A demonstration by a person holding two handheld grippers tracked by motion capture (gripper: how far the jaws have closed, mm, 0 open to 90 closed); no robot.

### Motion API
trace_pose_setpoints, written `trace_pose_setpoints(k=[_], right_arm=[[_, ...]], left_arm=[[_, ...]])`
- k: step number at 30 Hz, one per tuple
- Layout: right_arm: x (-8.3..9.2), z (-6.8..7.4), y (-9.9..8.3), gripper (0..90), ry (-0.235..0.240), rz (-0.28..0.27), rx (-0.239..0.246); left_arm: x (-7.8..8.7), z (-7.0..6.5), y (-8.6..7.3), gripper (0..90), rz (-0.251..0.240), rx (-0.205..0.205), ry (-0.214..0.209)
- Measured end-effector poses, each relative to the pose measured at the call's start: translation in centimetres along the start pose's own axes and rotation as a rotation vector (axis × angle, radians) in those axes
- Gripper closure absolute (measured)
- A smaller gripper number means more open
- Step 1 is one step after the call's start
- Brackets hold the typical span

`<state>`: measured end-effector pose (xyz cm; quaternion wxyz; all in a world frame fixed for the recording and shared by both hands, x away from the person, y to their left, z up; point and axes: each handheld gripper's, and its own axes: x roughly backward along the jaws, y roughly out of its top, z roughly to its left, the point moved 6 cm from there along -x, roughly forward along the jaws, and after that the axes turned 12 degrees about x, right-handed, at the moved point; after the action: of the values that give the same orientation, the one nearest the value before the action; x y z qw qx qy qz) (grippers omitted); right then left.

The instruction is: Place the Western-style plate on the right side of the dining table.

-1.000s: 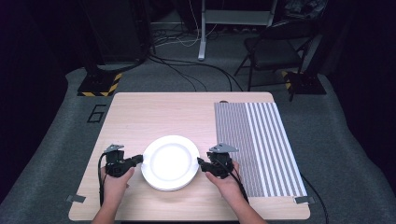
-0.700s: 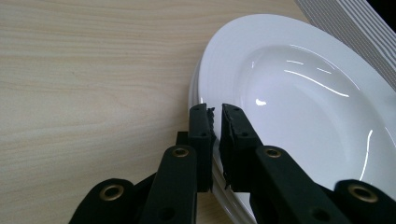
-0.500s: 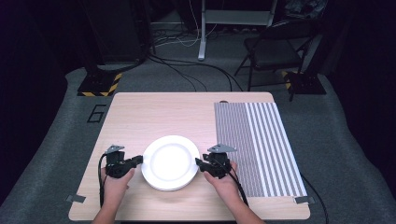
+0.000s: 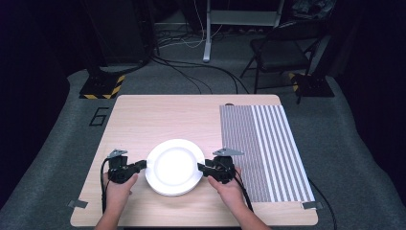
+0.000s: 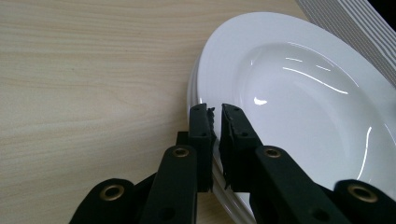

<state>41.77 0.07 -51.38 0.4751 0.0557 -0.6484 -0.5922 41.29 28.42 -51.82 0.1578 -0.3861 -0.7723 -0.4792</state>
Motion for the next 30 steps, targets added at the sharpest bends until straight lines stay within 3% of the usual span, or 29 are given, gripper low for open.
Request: trace_pose_setpoints(k=[1,2,4,5,6,10,13,18,21,30], right_arm=[[0.4,0.5,0.5,62.5,0.059,-0.032,-0.012],[0.4,0.8,0.6,62.1,0.075,-0.029,-0.027],[0.3,0.8,0.7,60.5,0.050,-0.016,-0.002],[0.2,0.4,0.7,57.5,-0.017,-0.001,0.035],[0.2,0.2,0.6,57.2,-0.026,0.002,0.025],[-0.1,-0.8,0.0,55.7,-0.014,0.016,-0.044],[-0.6,-1.1,-0.6,55.0,0.021,0.041,-0.109],[-1.0,-0.4,-0.8,55.7,0.059,0.049,-0.115],[-0.9,0.1,-0.7,54.9,0.011,0.057,-0.067],[0.3,-0.1,0.1,55.6,-0.003,0.018,-0.080]], left_arm=[[0.0,0.0,0.0,83.2,0.002,0.001,-0.001],[0.0,0.0,0.0,83.2,0.003,0.003,-0.002],[0.0,0.0,0.0,83.3,0.003,0.003,-0.003],[0.0,0.0,0.0,83.2,0.001,0.002,-0.006],[0.0,0.0,0.0,83.3,0.001,0.002,-0.006],[0.0,0.0,0.0,83.3,0.001,0.001,-0.006],[0.0,0.0,0.0,83.3,0.002,0.001,-0.004],[0.0,-0.1,-0.1,83.2,0.001,0.001,-0.005],[-0.2,-0.2,-0.2,83.1,0.003,-0.002,-0.007],[-0.8,-0.8,-0.5,84.1,0.017,-0.019,-0.015]])
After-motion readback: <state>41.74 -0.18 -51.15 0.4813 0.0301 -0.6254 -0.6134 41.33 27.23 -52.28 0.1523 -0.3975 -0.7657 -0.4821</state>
